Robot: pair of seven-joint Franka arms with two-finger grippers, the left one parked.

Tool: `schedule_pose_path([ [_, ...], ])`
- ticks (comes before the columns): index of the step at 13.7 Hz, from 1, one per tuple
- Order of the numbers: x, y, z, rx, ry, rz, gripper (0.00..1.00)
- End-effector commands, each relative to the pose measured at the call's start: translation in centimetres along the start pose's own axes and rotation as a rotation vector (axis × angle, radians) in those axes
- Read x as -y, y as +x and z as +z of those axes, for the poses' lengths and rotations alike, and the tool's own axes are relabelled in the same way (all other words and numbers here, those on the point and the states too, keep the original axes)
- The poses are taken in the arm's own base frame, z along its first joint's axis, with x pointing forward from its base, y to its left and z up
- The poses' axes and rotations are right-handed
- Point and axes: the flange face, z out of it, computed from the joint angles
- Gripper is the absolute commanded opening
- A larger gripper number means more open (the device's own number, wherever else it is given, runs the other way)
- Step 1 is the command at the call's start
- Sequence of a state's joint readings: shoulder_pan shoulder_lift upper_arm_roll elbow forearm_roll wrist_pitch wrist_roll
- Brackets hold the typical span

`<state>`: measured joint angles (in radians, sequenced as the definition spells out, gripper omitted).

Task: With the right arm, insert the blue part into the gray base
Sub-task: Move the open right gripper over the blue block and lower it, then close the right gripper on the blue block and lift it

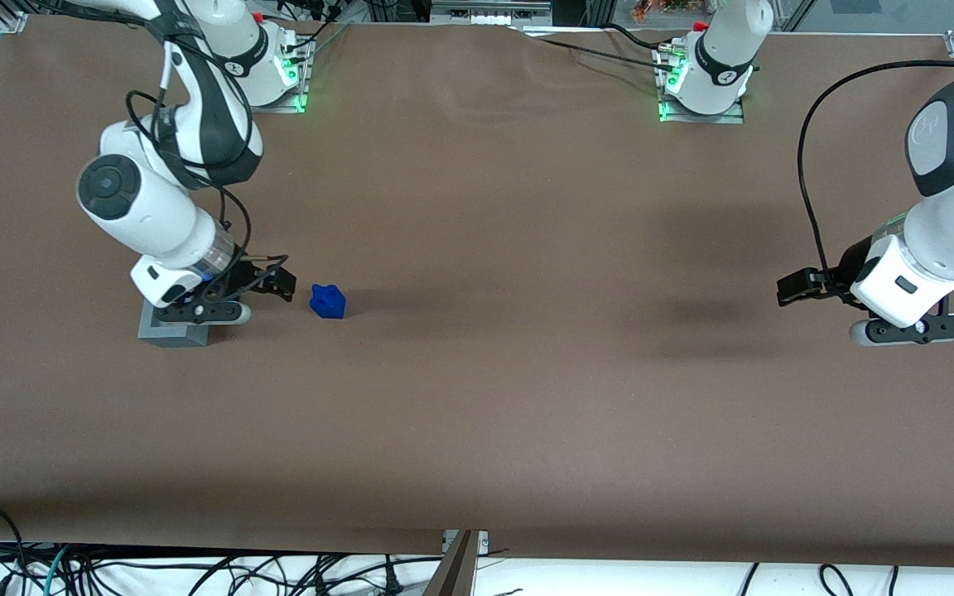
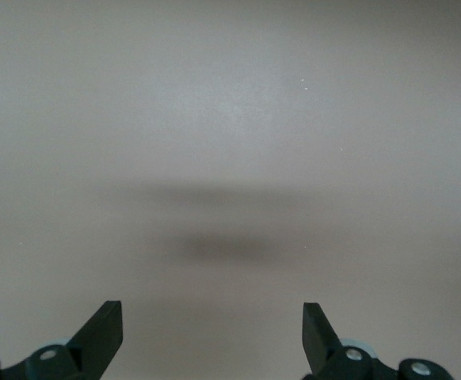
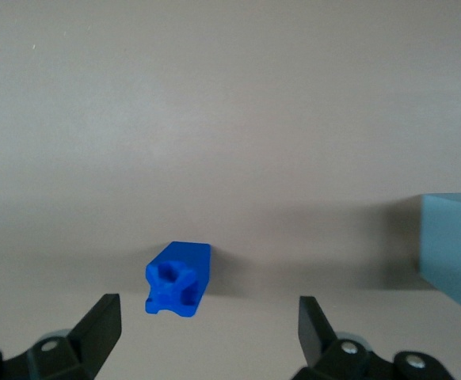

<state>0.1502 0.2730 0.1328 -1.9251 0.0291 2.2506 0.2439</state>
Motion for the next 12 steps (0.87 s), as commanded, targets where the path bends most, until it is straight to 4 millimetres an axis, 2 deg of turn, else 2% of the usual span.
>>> schedule_pose_path([
  [1,2.2,-0.2,1.5,-0.02,-0.028,-0.019,0.99],
  [3,4.6,-1.0,3.0,-0.018,-0.05,-0.011,0.99],
  [5,6.0,-1.2,4.8,-0.032,-0.064,0.009,0.99],
  [8,6.5,-1.3,7.3,-0.029,-0.065,0.021,0.99],
  [12,6.0,-1.5,8.8,-0.008,-0.072,0.029,0.99],
])
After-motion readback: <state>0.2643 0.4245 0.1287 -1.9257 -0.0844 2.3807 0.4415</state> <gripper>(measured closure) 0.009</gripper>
